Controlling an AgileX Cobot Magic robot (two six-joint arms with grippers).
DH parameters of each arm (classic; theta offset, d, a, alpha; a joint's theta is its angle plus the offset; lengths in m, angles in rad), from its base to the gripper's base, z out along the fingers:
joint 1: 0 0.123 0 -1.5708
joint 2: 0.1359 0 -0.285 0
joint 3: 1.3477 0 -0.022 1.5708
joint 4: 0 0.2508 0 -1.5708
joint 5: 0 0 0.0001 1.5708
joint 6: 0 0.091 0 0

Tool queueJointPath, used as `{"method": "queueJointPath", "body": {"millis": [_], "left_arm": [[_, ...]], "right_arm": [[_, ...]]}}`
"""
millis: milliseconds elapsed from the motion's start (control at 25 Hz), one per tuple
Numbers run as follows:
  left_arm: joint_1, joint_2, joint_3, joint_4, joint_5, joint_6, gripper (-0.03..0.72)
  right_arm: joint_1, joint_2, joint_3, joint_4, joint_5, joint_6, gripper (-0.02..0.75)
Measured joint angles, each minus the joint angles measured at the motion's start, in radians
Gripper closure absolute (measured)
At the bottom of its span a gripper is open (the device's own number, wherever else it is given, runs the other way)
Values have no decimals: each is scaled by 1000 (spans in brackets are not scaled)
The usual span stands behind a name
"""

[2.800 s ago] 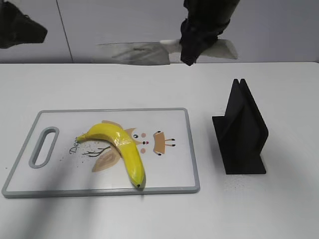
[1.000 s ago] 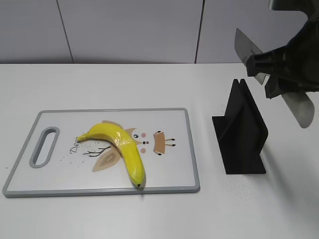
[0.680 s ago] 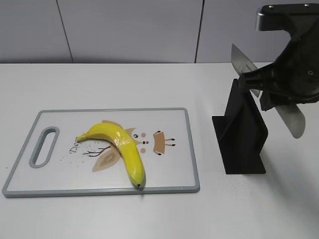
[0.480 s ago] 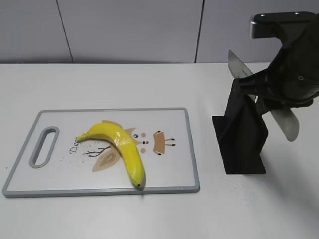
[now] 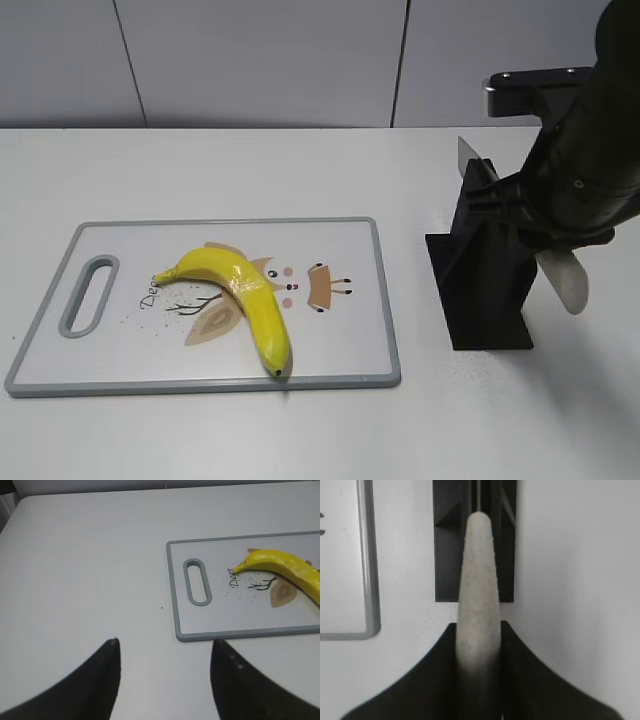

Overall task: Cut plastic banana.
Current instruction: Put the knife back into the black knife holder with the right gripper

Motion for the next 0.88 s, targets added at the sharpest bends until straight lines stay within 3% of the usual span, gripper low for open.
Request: {"method": "queueJointPath", "body": {"millis": [80,200,280,600,880], "left_arm": [[0,0,0,0,0,0,135],[0,0,0,0,0,0,135],[0,0,0,0,0,0,135],[0,0,0,0,0,0,135],[0,0,0,0,0,0,135]], "right_arm": [[0,-9,0,25,12,-13,514],[0,-35,0,39,16,-34,262],[0,-64,0,39,18,-58,138],[0,-336,32,126,19,-336,125],[0,-666,263,174,22,-527,141]]}}
